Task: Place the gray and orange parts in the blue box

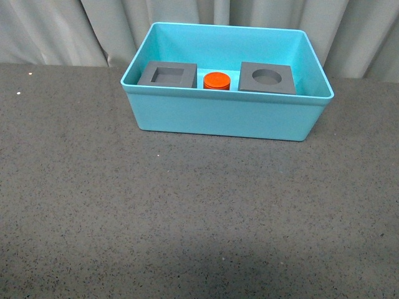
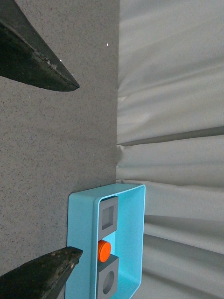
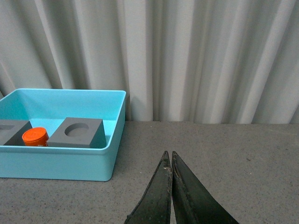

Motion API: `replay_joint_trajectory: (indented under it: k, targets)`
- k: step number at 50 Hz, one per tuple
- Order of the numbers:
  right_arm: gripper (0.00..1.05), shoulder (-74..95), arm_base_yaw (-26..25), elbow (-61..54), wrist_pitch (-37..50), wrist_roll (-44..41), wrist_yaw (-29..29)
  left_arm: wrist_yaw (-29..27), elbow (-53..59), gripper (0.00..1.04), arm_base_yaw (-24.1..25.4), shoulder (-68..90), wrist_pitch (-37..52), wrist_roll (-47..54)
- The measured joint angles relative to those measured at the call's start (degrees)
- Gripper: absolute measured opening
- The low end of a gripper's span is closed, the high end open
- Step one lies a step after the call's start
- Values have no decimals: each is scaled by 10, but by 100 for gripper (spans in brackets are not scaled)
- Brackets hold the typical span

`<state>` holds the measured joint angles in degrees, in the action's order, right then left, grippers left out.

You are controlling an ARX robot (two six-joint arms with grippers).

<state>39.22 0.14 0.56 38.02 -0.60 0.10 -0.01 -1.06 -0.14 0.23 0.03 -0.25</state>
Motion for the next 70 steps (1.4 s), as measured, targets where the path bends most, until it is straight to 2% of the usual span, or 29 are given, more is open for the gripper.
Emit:
replay_joint_trajectory:
  k: [24,54,58,70]
  targets:
    - [0,-168,0,-3,-155,0,0,0,0,98,0,0,0,0]
    - [0,-294,0,-3,-280,0,0,0,0,98,0,0,0,0]
    - [0,-366,0,-3,-372,0,-2,0,0,98,0,0,0,0]
    - [0,-389,0,-3,-379,0,-2,0,0,98,0,0,0,0]
